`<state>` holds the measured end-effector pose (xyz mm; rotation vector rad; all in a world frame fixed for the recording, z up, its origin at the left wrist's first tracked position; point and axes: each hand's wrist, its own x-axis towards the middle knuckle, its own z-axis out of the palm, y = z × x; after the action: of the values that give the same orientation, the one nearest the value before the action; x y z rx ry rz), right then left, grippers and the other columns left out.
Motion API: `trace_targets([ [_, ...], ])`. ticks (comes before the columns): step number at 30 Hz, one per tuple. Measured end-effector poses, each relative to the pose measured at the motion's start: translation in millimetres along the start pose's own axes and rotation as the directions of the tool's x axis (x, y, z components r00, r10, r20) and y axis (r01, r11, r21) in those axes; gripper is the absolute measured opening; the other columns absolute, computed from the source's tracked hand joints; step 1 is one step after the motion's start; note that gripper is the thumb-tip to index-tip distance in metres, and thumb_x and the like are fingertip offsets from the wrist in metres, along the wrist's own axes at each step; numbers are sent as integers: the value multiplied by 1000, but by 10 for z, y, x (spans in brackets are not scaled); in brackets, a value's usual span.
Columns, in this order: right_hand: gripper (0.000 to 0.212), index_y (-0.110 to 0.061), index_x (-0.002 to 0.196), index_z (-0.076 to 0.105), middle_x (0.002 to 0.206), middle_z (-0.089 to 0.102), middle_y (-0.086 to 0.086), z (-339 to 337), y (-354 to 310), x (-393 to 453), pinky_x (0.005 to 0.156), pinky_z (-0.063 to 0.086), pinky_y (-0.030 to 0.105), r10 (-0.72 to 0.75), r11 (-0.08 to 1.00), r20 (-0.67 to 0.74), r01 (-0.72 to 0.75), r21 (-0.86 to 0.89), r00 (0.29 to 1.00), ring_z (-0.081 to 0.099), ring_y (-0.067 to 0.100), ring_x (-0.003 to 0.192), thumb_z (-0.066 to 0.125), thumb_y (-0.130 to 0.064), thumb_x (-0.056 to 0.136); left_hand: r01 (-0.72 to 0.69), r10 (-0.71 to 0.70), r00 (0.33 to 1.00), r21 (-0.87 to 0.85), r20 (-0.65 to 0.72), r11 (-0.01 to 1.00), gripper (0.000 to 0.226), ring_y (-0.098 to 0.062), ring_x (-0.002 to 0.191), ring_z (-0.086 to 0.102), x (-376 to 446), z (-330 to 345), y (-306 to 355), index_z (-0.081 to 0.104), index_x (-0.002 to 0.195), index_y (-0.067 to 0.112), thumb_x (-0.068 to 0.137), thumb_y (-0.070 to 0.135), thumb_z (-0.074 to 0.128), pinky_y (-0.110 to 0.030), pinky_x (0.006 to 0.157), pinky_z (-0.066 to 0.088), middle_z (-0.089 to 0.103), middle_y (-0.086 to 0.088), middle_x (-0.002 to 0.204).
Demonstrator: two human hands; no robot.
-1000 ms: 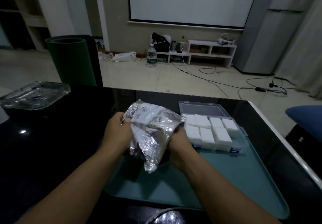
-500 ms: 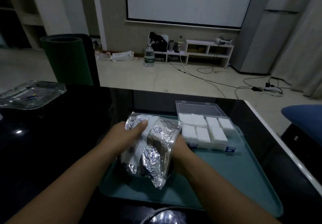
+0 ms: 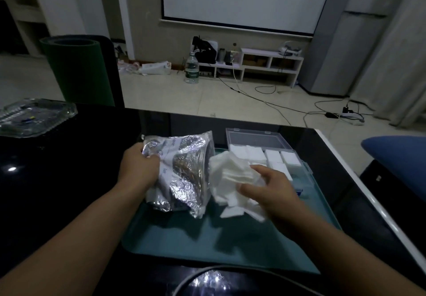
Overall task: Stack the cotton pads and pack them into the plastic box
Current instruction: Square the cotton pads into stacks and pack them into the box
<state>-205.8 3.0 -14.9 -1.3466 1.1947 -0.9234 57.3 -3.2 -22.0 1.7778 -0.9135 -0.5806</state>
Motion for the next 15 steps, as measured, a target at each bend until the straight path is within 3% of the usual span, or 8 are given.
trace_targets([
  [3, 29, -11, 104, 68, 92, 74, 12, -290, 45, -162, 66, 58, 36, 8, 999, 19, -7, -43, 1000, 73, 28, 82, 72, 3, 79, -17, 12, 999, 100, 51, 995, 13, -30, 87, 66, -6, -11, -46, 67, 96, 15, 85, 17, 60, -43, 85, 55, 69, -5, 90],
  [6, 28, -13, 102, 69, 90, 75, 7, -500, 120, -247, 66, 54, 29, 0, 984, 65, 11, -176, 998, 72, 20, 81, 74, 2, 78, -98, 71, 989, 219, 127, 971, 38, -29, 91, 66, -60, -3, 9, 65, 108, 21, 80, 46, 60, -42, 85, 53, 70, -1, 97],
  [9, 30, -15, 103, 68, 91, 72, -5, -622, 159, -264, 72, 48, 15, -12, 901, 169, 84, -426, 985, 67, -1, 78, 76, -1, 77, -154, 134, 988, 355, 81, 922, 67, -36, 114, 58, -98, 54, 79, 48, 135, 16, 86, 59, 57, -46, 96, 47, 61, -11, 128],
  [11, 31, -19, 106, 67, 95, 71, -11, -688, 150, -280, 74, 46, 10, 4, 849, 251, 129, -513, 968, 64, -8, 83, 77, -9, 79, -254, 297, 955, 492, -11, 833, 74, -40, 132, 41, -189, 61, 197, 33, 147, 10, 92, 56, 51, -52, 107, 35, 42, -19, 147],
  [13, 46, -27, 120, 62, 115, 65, -16, -812, 164, -282, 85, 45, 11, -5, 786, 263, 167, -596, 965, 60, -8, 101, 80, -27, 77, -506, 583, 812, 518, 18, 689, 64, -40, 131, 40, -380, 95, 344, 42, 142, 9, 93, 48, 47, -53, 106, 33, 42, -20, 145],
  [15, 65, -37, 132, 52, 131, 52, -21, -941, 170, -287, 96, 44, 18, -30, 702, 224, 180, -689, 974, 51, -5, 117, 78, -48, 73, -758, 781, 599, 437, 175, 484, 53, -36, 126, 47, -658, 206, 416, 55, 132, 10, 88, 40, 48, -47, 104, 36, 50, -16, 139],
])
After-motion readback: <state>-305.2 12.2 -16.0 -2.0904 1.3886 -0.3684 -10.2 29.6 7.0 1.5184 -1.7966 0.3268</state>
